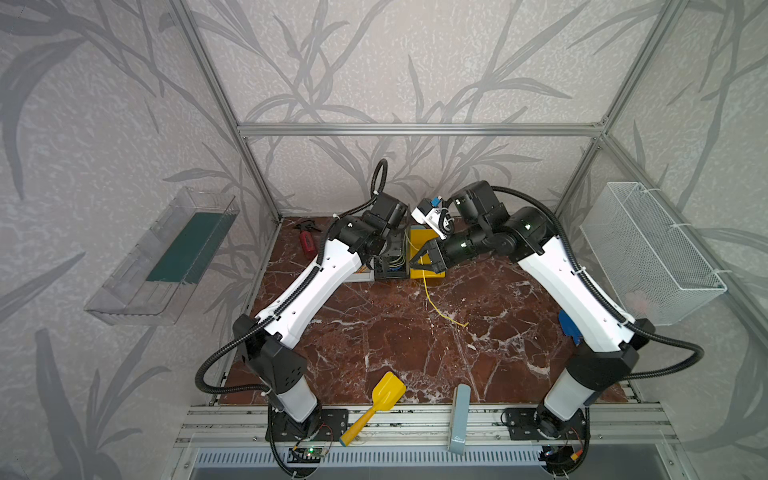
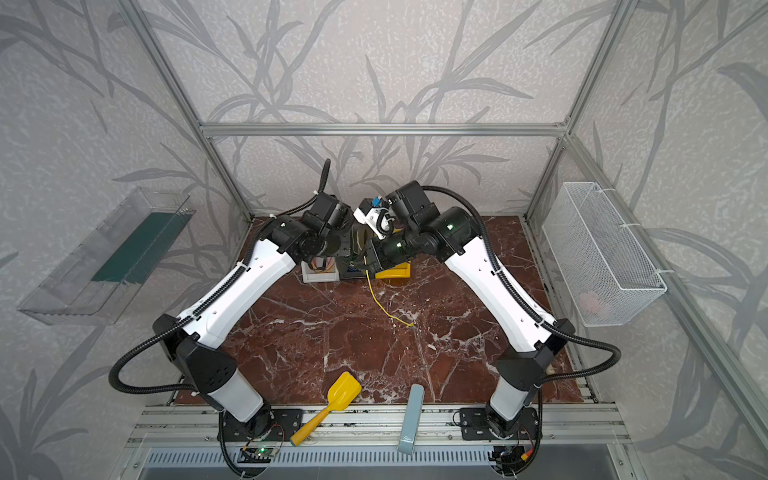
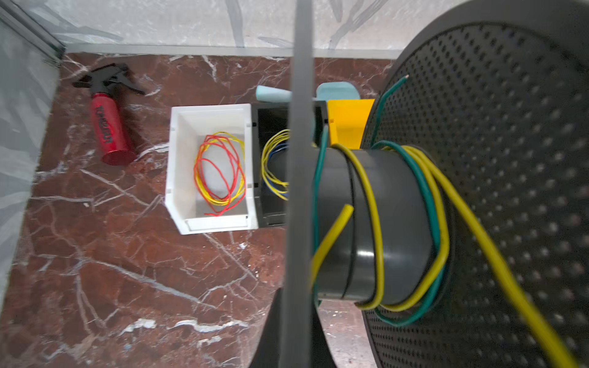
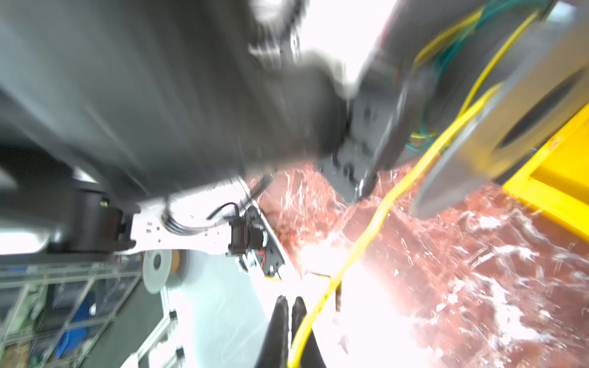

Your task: Wrap the cables

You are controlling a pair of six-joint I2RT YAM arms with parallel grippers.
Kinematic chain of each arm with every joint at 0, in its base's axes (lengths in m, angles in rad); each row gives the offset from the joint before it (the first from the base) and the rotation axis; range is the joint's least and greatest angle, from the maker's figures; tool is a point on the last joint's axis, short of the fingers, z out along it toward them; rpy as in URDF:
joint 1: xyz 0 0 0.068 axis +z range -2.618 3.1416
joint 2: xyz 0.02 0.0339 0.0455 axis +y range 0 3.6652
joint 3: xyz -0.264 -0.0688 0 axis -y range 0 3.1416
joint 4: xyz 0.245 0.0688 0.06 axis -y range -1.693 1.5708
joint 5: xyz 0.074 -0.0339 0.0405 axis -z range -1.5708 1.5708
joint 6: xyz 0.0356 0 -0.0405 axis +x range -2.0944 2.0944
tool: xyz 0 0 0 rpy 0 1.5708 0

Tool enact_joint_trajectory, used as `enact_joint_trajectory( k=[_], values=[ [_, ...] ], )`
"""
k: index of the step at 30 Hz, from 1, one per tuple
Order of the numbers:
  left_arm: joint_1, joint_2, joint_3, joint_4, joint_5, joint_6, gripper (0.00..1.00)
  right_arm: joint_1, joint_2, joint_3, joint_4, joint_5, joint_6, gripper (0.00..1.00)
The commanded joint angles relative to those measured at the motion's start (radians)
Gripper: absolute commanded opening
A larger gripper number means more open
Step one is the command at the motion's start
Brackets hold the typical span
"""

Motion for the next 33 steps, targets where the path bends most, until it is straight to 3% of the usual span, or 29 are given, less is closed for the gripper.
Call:
enact_joint_trajectory(
  k=[1,8,16,20,24,28,33],
  values=[
    [0.091,0.048,0.057,0.130,-0.007,-0.142,0.00,0.102,-0.193,-0.207,0.137,-0.134,0.095,0.00],
    [0.152,0.041,0.101,0.241,0.198,-0.238,0.00,0.161,-0.306,-0.651,0.369,-0.095,0.167,0.00],
    [0.223,-0.043,0.116,0.259,0.458,-0.285,0.00,0.111,-0.263,-0.896,0.331,0.183,0.035,0.00],
    [0.244,-0.095,0.099,0.185,0.557,-0.264,0.00,0.095,-0.172,-0.892,0.262,0.271,-0.058,0.00],
    [0.254,-0.176,0.011,0.117,0.643,-0.229,0.00,0.076,-0.146,-0.909,0.272,0.391,-0.067,0.00],
    [0.270,-0.246,-0.069,0.002,0.624,-0.148,0.00,0.039,-0.114,-0.925,0.258,0.478,-0.064,0.00],
    [0.274,-0.325,-0.334,0.050,0.678,-0.129,0.00,0.036,-0.070,-0.918,0.223,0.573,-0.092,0.00]
  ],
)
